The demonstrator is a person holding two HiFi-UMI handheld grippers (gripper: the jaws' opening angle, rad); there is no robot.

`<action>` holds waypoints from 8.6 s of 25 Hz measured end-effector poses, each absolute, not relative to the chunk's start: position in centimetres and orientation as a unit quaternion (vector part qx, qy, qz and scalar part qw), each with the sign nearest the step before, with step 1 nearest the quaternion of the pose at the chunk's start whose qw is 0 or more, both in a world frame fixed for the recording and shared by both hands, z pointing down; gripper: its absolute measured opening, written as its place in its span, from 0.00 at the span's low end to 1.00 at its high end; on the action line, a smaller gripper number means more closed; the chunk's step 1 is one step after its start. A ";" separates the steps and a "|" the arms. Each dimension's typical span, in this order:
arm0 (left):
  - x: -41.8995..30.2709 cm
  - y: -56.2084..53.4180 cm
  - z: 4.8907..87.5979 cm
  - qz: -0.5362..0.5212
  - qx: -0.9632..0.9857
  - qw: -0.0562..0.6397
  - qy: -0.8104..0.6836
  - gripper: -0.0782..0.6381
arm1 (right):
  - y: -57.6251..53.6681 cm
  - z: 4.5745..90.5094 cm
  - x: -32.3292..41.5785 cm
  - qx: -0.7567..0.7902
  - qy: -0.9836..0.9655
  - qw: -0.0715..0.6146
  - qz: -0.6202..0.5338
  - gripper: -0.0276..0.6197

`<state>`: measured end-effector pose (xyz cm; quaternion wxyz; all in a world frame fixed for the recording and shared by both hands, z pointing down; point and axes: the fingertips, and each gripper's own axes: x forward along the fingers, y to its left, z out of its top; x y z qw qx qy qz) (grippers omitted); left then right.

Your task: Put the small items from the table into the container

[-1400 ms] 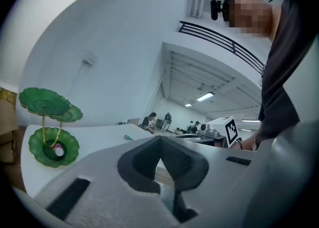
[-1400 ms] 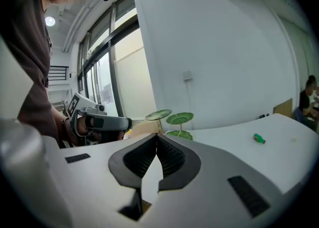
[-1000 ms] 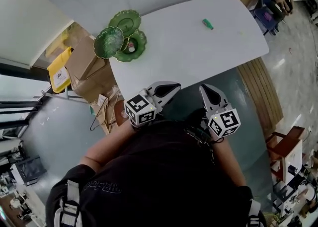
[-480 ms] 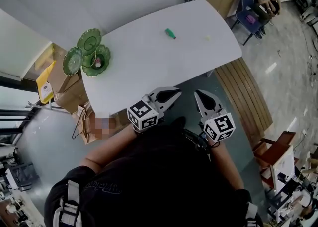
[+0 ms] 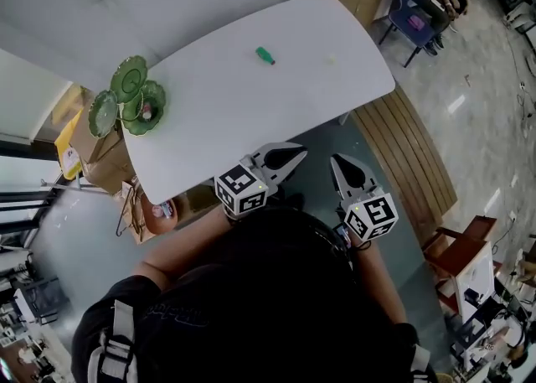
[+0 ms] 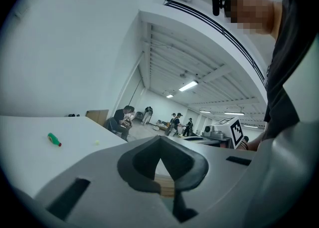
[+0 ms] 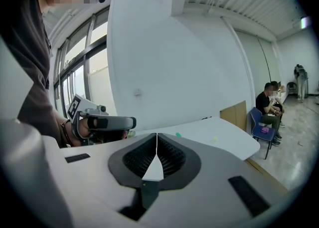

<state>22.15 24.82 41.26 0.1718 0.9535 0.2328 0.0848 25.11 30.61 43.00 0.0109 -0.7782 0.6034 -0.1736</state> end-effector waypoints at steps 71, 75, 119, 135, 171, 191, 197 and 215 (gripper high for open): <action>38.6 -4.4 48.6 0.063 0.959 0.243 -0.135 0.11 | -5.2 53.1 47.2 -0.499 0.795 -0.114 -0.326 0.08; 38.7 -5.5 50.2 0.072 0.956 0.255 -0.128 0.11 | -6.8 56.4 47.2 -0.502 0.782 -0.141 -0.341 0.08; 38.3 -6.4 53.0 0.099 0.949 0.284 -0.092 0.11 | -5.6 68.9 48.4 -0.493 0.716 -0.269 -0.414 0.17; 41.2 0.3 48.2 0.072 0.960 0.243 -0.120 0.11 | 1.7 57.0 50.3 -0.496 0.776 -0.205 -0.331 0.17; 11.9 3.4 44.0 0.015 0.913 0.220 -0.343 0.11 | -1.4 49.4 24.8 -0.366 0.871 -0.209 -0.250 0.17; -15.4 7.8 45.2 -0.022 0.848 0.224 -0.480 0.11 | -2.9 50.5 -4.0 -0.238 0.916 -0.214 -0.243 0.17; -18.7 7.4 45.6 -0.016 0.824 0.228 -0.518 0.11 | -4.3 51.4 -8.4 -0.195 0.925 -0.214 -0.245 0.17; -11.7 -8.4 46.3 0.000 0.859 0.261 -0.441 0.11 | -14.4 52.9 -1.4 -0.243 0.909 -0.197 -0.275 0.17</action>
